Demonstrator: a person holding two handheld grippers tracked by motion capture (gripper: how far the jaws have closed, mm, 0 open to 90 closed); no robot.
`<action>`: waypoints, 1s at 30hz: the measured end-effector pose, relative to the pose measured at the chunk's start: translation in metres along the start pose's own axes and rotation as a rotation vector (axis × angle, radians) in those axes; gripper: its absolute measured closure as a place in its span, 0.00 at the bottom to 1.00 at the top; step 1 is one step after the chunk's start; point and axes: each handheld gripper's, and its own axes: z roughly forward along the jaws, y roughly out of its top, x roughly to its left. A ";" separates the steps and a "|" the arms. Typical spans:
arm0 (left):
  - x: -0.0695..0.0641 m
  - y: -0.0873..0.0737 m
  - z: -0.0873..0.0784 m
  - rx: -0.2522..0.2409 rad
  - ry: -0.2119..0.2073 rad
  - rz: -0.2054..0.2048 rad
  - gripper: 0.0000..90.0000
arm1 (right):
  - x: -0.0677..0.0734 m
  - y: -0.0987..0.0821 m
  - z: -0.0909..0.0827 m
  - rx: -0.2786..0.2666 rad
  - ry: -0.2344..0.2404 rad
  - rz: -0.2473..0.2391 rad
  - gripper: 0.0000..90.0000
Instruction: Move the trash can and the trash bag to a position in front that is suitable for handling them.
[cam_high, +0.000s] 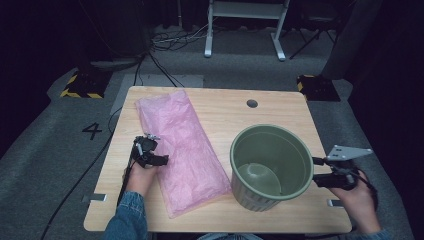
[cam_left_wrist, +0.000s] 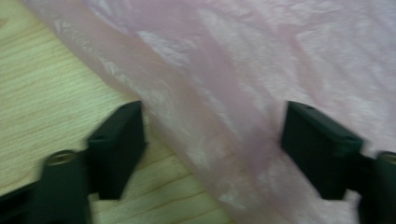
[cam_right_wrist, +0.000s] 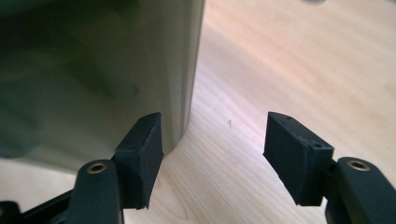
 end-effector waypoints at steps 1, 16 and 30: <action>-0.002 0.000 0.000 -0.004 -0.006 0.005 0.44 | 0.000 -0.002 0.010 0.023 -0.009 -0.003 0.42; 0.002 -0.014 -0.009 -0.159 -0.246 -0.029 0.99 | 0.000 -0.038 0.041 0.072 0.008 0.085 0.47; 0.017 -0.036 -0.086 -0.509 -0.337 -0.070 1.00 | 0.009 -0.033 0.061 0.033 0.047 0.124 0.48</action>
